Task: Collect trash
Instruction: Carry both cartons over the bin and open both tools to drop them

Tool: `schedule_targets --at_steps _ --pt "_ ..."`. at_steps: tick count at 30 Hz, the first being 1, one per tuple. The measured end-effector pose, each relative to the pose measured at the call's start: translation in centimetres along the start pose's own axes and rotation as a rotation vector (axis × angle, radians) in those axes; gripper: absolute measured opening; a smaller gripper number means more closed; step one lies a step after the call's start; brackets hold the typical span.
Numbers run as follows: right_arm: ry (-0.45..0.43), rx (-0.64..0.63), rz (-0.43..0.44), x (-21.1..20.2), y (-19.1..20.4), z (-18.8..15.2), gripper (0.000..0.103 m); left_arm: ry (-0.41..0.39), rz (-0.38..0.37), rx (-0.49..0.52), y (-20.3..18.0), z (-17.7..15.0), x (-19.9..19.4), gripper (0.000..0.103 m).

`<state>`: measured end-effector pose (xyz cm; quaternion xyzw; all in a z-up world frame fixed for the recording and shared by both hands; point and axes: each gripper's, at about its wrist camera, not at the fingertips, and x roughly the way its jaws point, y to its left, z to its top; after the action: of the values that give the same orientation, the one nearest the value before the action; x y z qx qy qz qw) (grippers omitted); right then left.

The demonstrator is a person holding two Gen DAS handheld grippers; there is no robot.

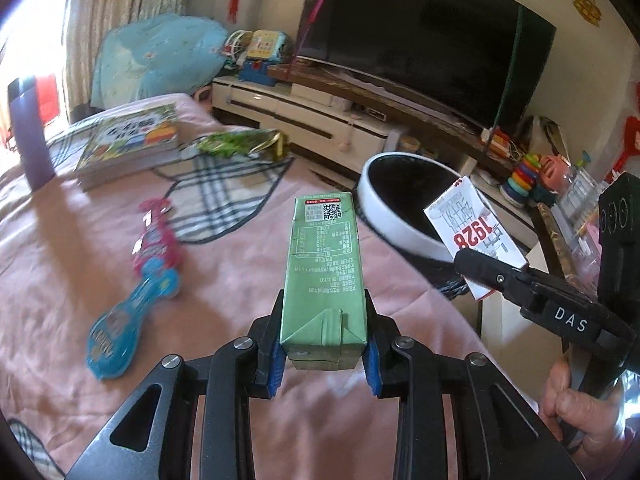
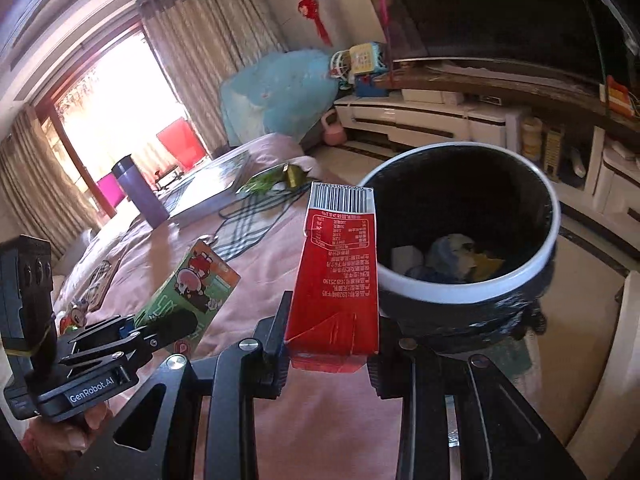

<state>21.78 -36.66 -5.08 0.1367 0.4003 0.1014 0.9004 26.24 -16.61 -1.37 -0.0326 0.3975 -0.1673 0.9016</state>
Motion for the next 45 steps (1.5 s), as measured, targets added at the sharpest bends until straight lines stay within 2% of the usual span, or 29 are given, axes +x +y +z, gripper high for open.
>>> schedule_targets --at_steps 15,25,45 --pt "-0.033 0.023 -0.049 -0.8 -4.7 2.9 0.031 0.012 -0.031 0.074 -4.4 3.8 4.4 0.03" --pt "-0.032 0.021 -0.088 -0.8 -7.5 4.5 0.031 -0.001 -0.062 0.1 -6.3 5.7 6.0 0.03" --pt "0.062 0.011 -0.115 2.2 -10.3 6.7 0.031 0.02 -0.083 0.132 -8.5 8.7 10.9 0.03"
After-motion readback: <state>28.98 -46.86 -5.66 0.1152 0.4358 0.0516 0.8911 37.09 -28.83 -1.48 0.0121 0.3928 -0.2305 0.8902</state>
